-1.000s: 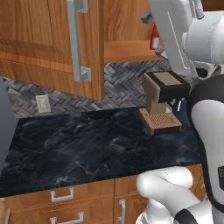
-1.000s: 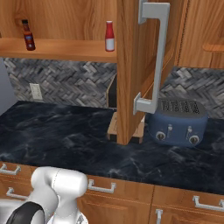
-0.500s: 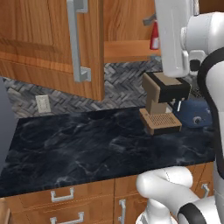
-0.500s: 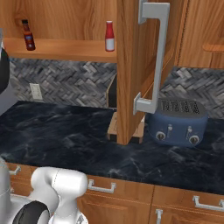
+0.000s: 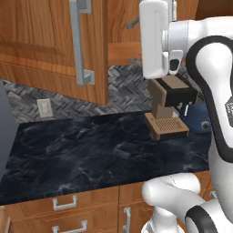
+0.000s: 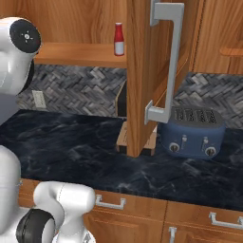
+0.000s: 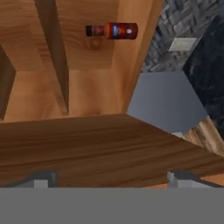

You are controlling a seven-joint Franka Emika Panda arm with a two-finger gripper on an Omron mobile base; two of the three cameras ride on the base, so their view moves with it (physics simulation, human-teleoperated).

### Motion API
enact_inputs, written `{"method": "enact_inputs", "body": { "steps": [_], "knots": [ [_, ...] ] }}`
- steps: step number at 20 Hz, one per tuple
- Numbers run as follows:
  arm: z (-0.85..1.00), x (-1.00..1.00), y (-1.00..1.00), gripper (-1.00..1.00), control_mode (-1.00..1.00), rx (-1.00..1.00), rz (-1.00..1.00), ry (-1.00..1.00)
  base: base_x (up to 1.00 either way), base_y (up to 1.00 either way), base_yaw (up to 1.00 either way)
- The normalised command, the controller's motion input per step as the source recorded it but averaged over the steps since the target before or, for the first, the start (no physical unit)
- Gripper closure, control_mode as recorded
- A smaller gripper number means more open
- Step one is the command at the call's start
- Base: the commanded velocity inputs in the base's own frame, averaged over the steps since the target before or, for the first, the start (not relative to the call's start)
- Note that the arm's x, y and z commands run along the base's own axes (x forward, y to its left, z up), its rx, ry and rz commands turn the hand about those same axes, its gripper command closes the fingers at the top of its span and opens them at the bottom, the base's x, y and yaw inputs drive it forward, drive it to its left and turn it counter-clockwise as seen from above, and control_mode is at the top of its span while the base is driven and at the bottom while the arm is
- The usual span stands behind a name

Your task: Move the condiment bottle and ketchup from the cabinet to the dining counter.

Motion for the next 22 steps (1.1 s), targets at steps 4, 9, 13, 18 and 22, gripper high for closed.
{"method": "enact_inputs", "body": {
  "steps": [4,9,13,18,22],
  "knots": [
    [-0.14,0.43,0.52,-1.00,-1.00,0.01,0.27,0.00,0.00,0.00,0.00],
    [-0.18,0.39,0.42,-1.00,-1.00,0.03,0.29,0.00,0.00,0.00,0.00],
    [-0.11,0.26,0.49,-1.00,-1.00,0.03,0.32,0.03,0.00,0.00,0.00],
    [-0.05,-0.04,0.74,-1.00,-1.00,0.00,0.35,0.05,0.00,0.00,0.00],
    [0.00,-0.27,0.81,-1.00,-1.00,-0.06,0.32,0.00,0.00,0.00,0.00]
  ]
}}
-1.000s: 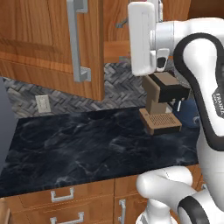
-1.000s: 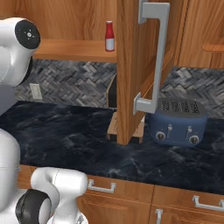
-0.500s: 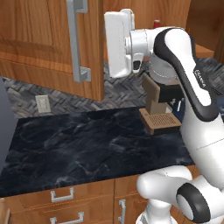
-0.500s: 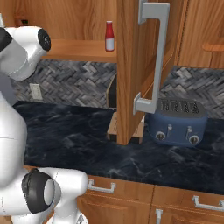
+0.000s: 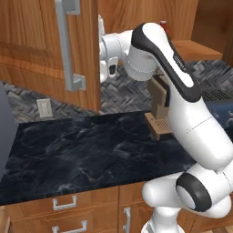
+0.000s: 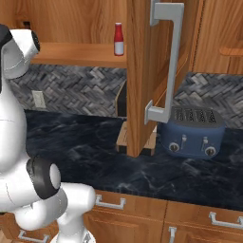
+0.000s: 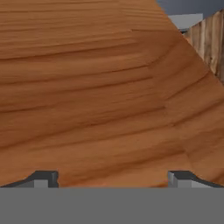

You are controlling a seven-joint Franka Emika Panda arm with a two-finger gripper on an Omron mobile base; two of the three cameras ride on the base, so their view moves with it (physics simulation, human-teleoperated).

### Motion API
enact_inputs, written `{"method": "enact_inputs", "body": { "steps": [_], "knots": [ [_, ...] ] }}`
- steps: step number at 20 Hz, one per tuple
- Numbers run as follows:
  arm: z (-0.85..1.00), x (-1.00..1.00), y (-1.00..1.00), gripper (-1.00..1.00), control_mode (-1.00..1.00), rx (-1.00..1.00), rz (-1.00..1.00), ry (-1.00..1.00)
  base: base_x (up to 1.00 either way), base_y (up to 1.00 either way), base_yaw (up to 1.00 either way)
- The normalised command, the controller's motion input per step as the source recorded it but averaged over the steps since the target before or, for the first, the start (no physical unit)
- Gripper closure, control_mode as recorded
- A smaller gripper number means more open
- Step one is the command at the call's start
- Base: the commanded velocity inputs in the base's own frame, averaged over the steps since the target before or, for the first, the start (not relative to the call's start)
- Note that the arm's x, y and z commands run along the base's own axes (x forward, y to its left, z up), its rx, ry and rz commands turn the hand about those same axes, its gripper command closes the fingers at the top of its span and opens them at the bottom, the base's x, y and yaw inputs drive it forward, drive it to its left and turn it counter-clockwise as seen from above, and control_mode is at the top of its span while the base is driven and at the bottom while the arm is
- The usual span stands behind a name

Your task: Move the condiment bottle and ketchup from the cabinet to the dining counter.

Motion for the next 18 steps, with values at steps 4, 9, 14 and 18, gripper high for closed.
{"method": "enact_inputs", "body": {
  "steps": [4,9,14,18],
  "knots": [
    [0.00,-0.33,0.86,-1.00,-1.00,-0.11,0.25,0.00,0.00,0.00,0.00],
    [0.00,-0.26,0.90,-1.00,-1.00,-0.15,0.09,-0.01,0.00,0.00,0.00],
    [-0.02,-0.27,0.68,-1.00,-1.00,-0.12,-0.05,-0.08,0.00,0.00,0.00],
    [-0.18,-0.08,0.16,-1.00,-1.00,-0.06,-0.18,-0.03,0.00,0.00,0.00]
  ]
}}
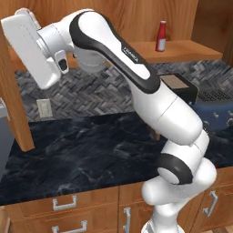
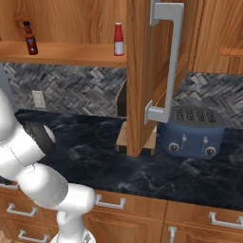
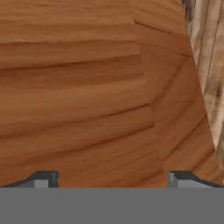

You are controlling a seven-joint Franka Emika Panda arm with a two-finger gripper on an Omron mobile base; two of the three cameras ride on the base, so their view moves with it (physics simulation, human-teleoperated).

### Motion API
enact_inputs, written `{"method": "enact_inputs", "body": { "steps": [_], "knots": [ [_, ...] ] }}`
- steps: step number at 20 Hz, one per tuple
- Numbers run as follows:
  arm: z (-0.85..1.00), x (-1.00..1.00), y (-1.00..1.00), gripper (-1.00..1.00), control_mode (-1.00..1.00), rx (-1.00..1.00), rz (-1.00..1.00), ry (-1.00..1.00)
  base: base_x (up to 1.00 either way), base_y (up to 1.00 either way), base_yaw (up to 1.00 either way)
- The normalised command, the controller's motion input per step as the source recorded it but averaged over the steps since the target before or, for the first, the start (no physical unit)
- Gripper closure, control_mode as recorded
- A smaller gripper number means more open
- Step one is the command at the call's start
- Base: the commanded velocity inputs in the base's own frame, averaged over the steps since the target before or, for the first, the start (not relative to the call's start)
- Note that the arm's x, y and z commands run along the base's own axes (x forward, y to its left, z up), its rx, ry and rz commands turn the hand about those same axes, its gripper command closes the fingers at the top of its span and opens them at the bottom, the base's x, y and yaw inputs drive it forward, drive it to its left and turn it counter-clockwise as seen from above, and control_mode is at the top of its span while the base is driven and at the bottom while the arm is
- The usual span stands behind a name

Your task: Move the condiment bottle and ketchup from the cabinet to the dining counter.

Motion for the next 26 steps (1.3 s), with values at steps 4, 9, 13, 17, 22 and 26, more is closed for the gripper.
{"method": "enact_inputs", "body": {
  "steps": [4,9,13,17,22,26],
  "knots": [
    [-0.33,0.04,-0.60,-1.00,-1.00,-0.05,-0.22,0.00,0.00,0.00,0.00],
    [-0.32,0.04,-0.77,-1.00,-1.00,-0.05,-0.14,-0.08,0.00,0.00,0.00],
    [-0.20,0.00,-0.75,-1.00,-1.00,-0.17,-0.05,-0.35,0.00,0.00,0.00],
    [-0.06,0.00,-0.66,-1.00,-1.00,-0.29,-0.03,-0.45,0.00,0.00,0.00],
    [0.05,0.16,-0.43,-1.00,-1.00,-0.34,-0.04,-0.37,0.00,0.00,0.00],
    [0.05,0.07,-0.41,-1.00,-1.00,-0.27,-0.02,-0.38,0.00,0.00,0.00]
  ]
}}
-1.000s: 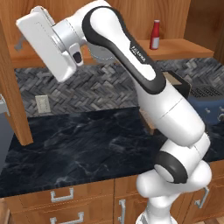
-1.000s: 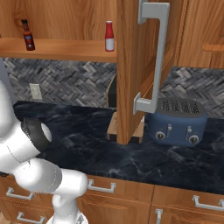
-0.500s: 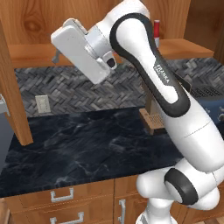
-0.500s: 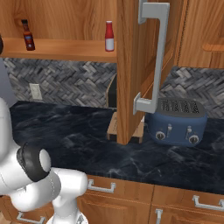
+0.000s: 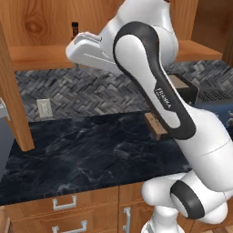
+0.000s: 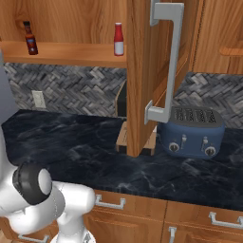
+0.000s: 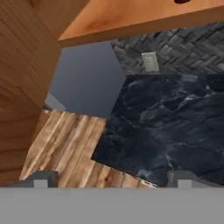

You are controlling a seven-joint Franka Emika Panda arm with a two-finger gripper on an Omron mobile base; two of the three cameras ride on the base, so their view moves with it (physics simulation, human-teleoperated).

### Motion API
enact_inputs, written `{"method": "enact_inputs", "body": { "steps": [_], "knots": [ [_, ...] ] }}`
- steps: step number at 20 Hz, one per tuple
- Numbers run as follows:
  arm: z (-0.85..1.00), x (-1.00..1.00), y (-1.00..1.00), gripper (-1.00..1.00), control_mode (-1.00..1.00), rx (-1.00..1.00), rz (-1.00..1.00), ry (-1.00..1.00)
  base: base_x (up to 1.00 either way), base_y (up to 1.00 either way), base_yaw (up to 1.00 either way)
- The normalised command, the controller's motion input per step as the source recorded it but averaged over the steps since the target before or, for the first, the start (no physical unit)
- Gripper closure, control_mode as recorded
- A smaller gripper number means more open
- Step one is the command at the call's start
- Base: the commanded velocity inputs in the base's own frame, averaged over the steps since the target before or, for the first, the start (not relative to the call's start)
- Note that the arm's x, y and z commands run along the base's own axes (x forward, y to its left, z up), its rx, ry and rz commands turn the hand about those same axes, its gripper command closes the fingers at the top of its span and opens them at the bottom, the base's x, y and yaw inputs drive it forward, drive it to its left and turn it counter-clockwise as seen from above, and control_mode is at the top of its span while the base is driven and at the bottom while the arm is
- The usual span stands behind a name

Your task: Move the condiment bottle and ketchup from the cabinet to the dining counter.

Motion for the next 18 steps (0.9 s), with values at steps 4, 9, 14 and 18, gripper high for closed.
{"method": "enact_inputs", "body": {
  "steps": [4,9,14,18],
  "knots": [
    [-0.09,0.00,-0.41,-1.00,-1.00,-0.23,0.00,-0.64,0.00,0.00,0.00],
    [-0.07,0.08,-0.38,-1.00,-1.00,-0.15,-0.03,-0.57,0.00,0.00,0.00],
    [0.08,0.38,-0.32,-1.00,-1.00,-0.01,-0.17,-0.14,0.00,0.00,0.00],
    [0.22,0.47,-0.13,-1.00,-1.00,0.04,-0.17,0.00,0.00,0.00,0.00]
  ]
}}
